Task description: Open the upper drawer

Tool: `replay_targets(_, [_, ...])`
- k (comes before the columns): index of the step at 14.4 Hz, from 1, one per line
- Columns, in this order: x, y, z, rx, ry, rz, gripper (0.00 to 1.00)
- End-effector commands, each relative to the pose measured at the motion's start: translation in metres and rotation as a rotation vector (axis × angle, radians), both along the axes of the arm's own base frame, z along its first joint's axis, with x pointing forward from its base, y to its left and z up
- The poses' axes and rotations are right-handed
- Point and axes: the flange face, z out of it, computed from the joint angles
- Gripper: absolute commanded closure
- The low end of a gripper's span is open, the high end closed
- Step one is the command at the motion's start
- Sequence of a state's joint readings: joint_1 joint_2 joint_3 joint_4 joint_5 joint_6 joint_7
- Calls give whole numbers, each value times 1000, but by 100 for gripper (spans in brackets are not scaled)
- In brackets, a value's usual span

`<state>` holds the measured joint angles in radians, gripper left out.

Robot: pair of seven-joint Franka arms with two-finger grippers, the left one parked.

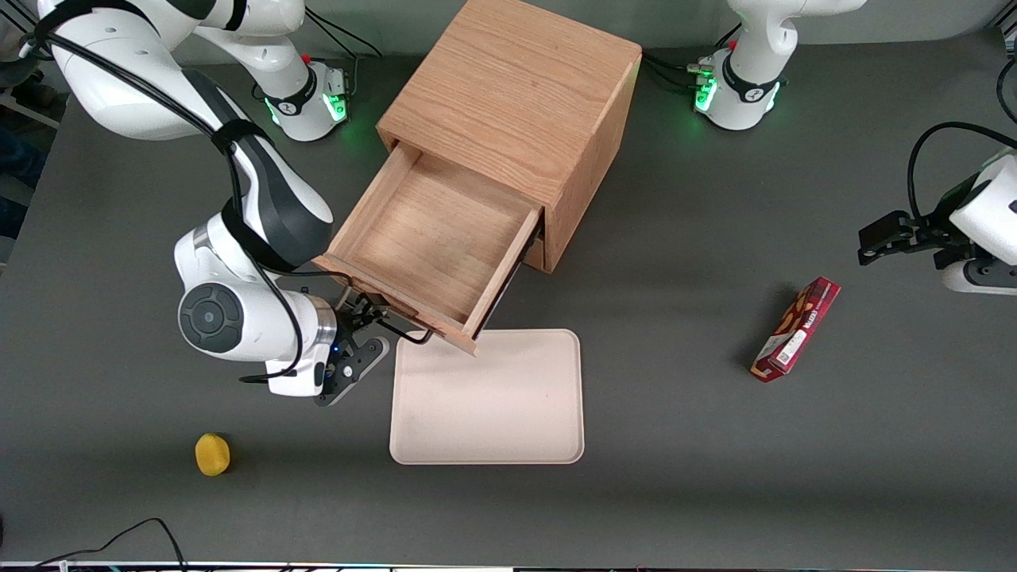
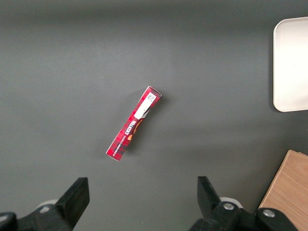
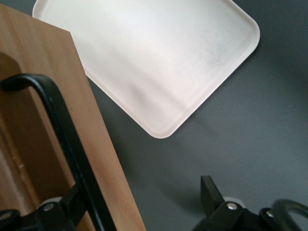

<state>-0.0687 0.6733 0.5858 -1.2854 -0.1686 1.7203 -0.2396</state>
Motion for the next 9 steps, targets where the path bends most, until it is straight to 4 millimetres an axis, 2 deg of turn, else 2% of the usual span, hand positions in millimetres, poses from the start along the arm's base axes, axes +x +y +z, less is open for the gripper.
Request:
replay_targets(1, [2,8,16,-9,7,25,1])
replay_targets(3, [1,13,25,-14,12,34,1])
replay_targets(7, [-2,8,47,-25,40,37,1])
replay_targets(9, [-2,4,66,-31,46,35,1])
